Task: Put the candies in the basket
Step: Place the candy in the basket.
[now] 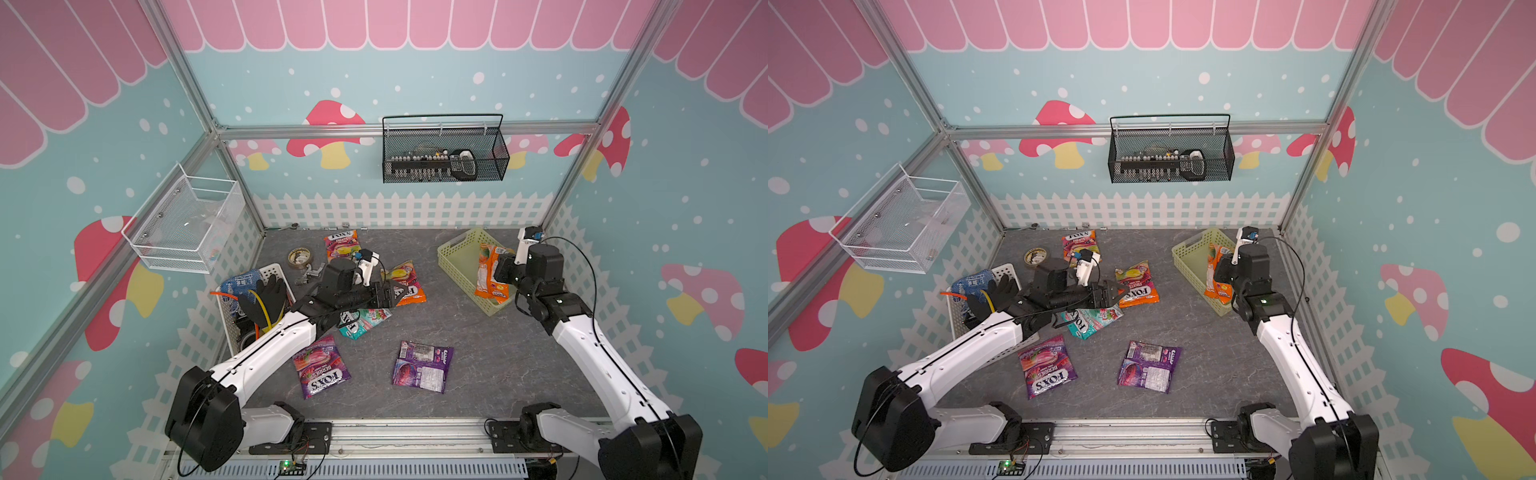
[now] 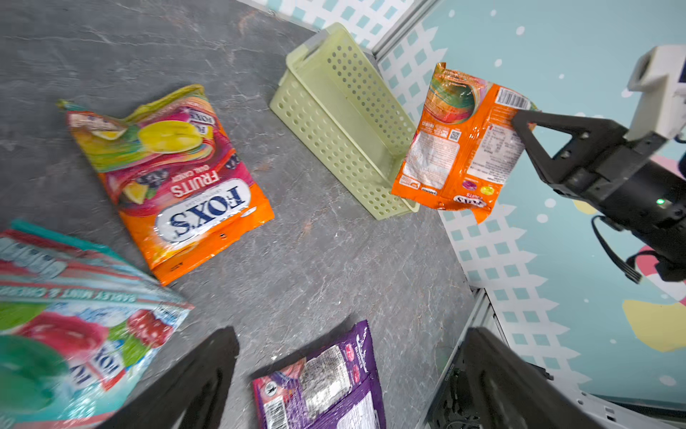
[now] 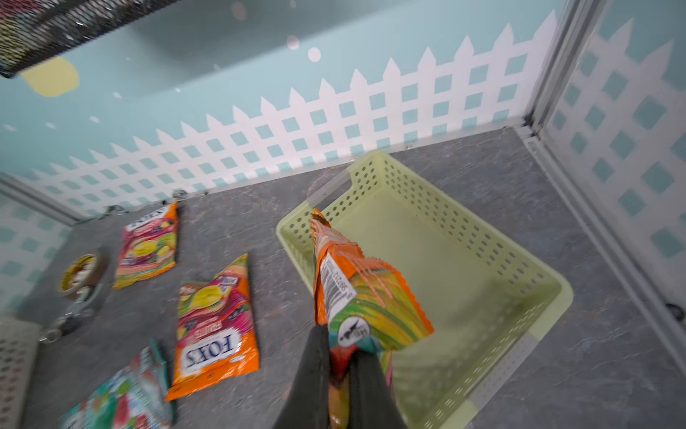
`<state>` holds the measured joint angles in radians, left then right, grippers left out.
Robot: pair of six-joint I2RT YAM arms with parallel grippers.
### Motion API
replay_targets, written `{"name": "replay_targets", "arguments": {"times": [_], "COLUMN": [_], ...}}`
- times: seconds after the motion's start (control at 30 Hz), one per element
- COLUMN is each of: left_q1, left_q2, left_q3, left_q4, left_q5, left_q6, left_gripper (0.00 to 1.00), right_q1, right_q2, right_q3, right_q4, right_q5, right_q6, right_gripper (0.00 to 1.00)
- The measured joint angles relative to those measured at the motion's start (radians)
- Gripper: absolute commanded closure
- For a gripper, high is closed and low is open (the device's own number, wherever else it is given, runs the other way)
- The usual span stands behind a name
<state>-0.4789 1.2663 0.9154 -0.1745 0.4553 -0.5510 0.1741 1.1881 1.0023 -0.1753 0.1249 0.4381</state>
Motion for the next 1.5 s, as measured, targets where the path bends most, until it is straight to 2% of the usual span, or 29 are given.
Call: {"name": "replay_targets", "arguments": {"times": [0.17, 0.3, 0.43, 0.77, 0.97, 1.17, 1.4, 1.5], "left_q1": [0.021, 0.029, 0.039, 0.079, 0.095, 0.105, 0.123, 0.126], "left_q2": [-0.08, -0.122, -0.149, -0.175, -0.175, -0.175, -0.175, -0.174], "left_q3": [-0.031, -0.034, -0.034, -0.034, -0.042, -0.046, -0.051, -0.055], "left_q4": [-0.052, -0.084, -0.102, -0.135, -0.143, -0.146, -0.148, -0.15], "left_q5": [-0.011, -0.018, -0.024, -0.046, -0.056, -0.056, -0.057, -0.059], "left_q6": [0.019, 0.039, 0.06, 0.093, 0.103, 0.112, 0.118, 0.121], "left_gripper": [0.01, 0.01, 0.01, 0.01, 0.01, 0.01, 0.01, 0.01], "right_q1": [0.011, 0.011, 0.011, 0.021, 0.065, 0.124, 0.14, 0.137], "right_q2": [0.147, 0.238, 0.343, 0.548, 0.674, 0.807, 0.809, 0.79], "right_q3": [0.054, 0.088, 0.138, 0.164, 0.225, 0.308, 0.272, 0.241], "right_q4": [0.106, 0.207, 0.266, 0.318, 0.336, 0.351, 0.344, 0.349], "right_q5": [0.191, 0.293, 0.355, 0.441, 0.462, 0.422, 0.314, 0.252], "right_q6": [-0.113, -0.2, -0.256, -0.274, -0.292, -0.319, -0.344, -0.364], "right_gripper": [1.0, 1.0, 1.0, 1.0, 1.0, 1.0, 1.0, 0.97]}}
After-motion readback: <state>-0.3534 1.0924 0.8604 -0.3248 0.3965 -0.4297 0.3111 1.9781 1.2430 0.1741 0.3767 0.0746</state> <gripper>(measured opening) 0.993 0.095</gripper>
